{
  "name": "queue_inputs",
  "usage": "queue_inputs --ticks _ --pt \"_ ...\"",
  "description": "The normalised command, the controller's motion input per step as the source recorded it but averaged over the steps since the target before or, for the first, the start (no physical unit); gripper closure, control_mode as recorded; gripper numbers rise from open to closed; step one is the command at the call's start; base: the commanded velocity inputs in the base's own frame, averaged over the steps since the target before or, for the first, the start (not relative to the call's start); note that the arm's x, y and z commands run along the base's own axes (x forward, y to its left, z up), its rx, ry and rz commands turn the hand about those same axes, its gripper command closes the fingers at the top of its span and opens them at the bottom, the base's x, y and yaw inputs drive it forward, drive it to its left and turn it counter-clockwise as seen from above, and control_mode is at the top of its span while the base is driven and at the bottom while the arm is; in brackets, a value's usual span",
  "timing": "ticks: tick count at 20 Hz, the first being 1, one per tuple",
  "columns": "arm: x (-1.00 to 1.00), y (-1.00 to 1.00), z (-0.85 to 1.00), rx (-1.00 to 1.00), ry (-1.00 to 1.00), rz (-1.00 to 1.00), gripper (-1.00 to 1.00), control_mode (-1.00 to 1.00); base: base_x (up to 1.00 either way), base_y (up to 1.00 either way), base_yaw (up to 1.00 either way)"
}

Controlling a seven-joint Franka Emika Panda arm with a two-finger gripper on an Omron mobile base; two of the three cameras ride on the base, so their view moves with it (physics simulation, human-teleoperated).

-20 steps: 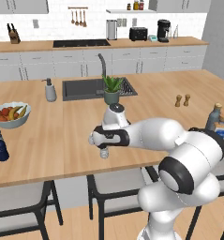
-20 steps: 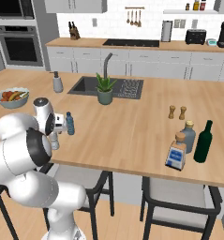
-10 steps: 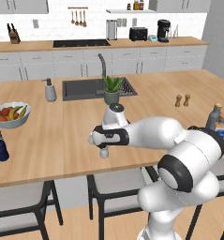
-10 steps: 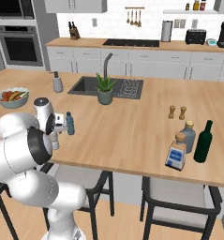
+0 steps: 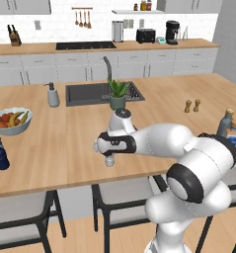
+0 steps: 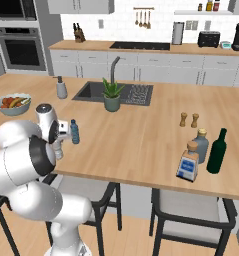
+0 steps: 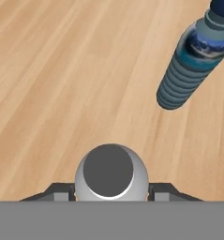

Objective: Move the plastic bottles in the middle to the plastics group, and the glass bottles in the middle to the glass group.

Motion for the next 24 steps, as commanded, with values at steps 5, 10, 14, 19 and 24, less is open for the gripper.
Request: queue_inputs --ticks 5,10,14,19,24 --pt "-0.02 0.3 0.49 0.02 -0.06 0.07 1.0 -1.0 0.0 0.0 0.0" --pt "0.0 0.71 0.37 0.01 0.0 0.15 1.0 -1.0 0.0 0.0 0.0" --pt "0.04 0.92 0.03 0.0 0.0 0.15 1.0 -1.0 0.0 0.0 0.0" --pt "0.1 0.97 0.0 0.0 0.0 0.13 1.0 -1.0 0.0 0.0 0.0" --pt "0.01 0.57 0.0 0.0 0.0 0.12 1.0 -1.0 0.0 0.0 0.0"
